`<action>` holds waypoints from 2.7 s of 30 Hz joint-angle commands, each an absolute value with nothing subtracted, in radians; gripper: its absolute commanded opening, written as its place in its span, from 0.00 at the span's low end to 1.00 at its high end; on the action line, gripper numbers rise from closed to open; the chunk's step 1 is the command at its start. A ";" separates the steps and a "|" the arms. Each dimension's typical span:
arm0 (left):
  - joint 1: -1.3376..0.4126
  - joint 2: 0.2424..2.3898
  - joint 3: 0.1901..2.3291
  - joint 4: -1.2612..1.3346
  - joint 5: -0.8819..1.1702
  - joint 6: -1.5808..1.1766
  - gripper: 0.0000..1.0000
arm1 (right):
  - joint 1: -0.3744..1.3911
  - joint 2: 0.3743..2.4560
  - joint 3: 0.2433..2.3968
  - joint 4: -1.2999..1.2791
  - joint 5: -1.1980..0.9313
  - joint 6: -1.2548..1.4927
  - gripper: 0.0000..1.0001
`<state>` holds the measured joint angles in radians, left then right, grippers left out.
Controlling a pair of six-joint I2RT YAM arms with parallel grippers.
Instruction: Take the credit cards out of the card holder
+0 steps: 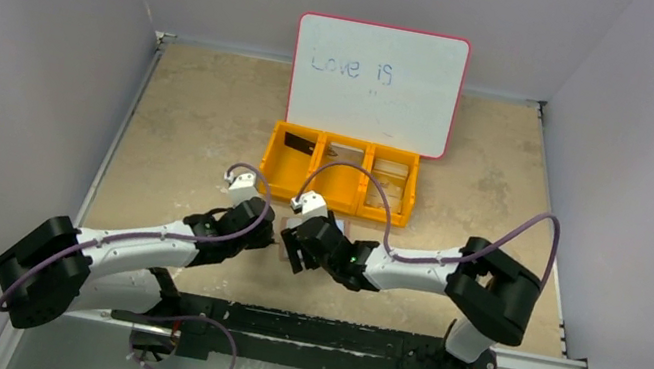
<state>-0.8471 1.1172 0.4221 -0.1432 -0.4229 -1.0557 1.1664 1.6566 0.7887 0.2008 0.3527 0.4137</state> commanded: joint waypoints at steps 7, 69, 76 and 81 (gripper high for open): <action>-0.850 1.106 0.416 -0.110 -0.434 -1.058 0.00 | 1.165 1.729 0.854 0.158 0.439 0.412 0.71; -0.850 1.094 0.396 -0.092 -0.430 -1.071 0.00 | 1.011 1.765 1.027 0.021 0.297 0.626 0.65; -0.850 1.082 0.388 -0.083 -0.432 -1.086 0.00 | 1.053 1.842 1.057 -0.037 0.373 0.651 0.64; -0.850 1.062 0.379 -0.088 -0.439 -1.091 0.00 | 1.055 1.852 1.046 -0.050 0.411 0.667 0.55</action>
